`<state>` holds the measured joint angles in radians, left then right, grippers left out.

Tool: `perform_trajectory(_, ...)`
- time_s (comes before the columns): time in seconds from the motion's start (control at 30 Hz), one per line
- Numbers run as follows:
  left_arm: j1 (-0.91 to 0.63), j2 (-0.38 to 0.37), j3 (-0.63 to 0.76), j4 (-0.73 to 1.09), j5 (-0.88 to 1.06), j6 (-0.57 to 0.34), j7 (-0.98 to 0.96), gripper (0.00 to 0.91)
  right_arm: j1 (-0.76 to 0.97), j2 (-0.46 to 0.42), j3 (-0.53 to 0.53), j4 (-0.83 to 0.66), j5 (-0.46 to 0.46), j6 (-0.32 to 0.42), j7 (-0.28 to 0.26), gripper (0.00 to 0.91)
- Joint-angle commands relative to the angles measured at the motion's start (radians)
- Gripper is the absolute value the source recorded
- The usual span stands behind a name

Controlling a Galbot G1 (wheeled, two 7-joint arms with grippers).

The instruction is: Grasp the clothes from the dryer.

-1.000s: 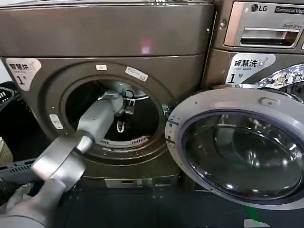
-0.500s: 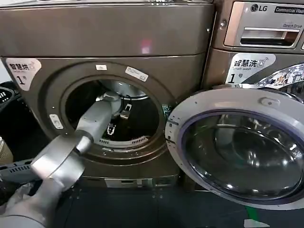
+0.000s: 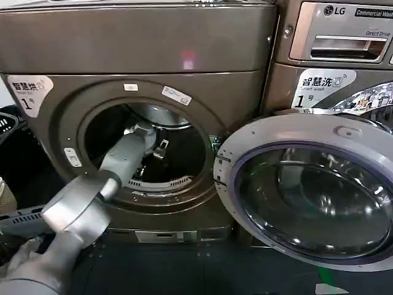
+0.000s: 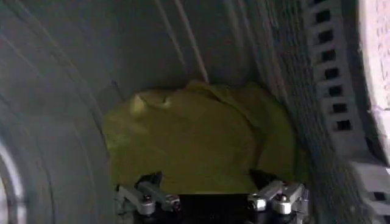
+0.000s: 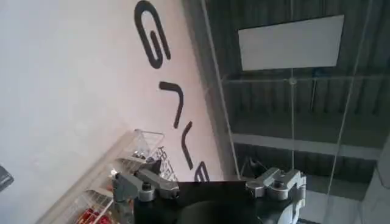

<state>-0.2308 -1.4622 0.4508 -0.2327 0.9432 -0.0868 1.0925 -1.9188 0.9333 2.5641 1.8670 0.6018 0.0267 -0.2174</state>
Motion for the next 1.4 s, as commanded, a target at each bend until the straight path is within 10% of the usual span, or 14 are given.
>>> perform_trajectory(0.03, 0.014, -0.001, 0.009, 0.015, -0.003, 0.004, 0.001, 0.907, 0.004, -0.001, -0.007, 0.0, -0.003, 0.003, -0.001, 0.907)
perform_trajectory(0.67, 0.052, 0.006, 0.006, 0.026, -0.01, 0.008, -0.01, 0.887, -0.006, 0.005, 0.0, -0.004, -0.003, 0.017, -0.001, 0.907)
perform_trajectory(0.9, 0.054, 0.007, 0.006, 0.027, -0.01, 0.007, -0.006, 0.137, -0.001, 0.006, -0.003, -0.005, -0.006, 0.019, -0.001, 0.907)
perform_trajectory(1.4, 0.054, 0.005, 0.006, 0.028, -0.016, 0.005, -0.004, 0.0, 0.003, 0.007, -0.006, -0.013, -0.011, 0.025, -0.002, 0.907)
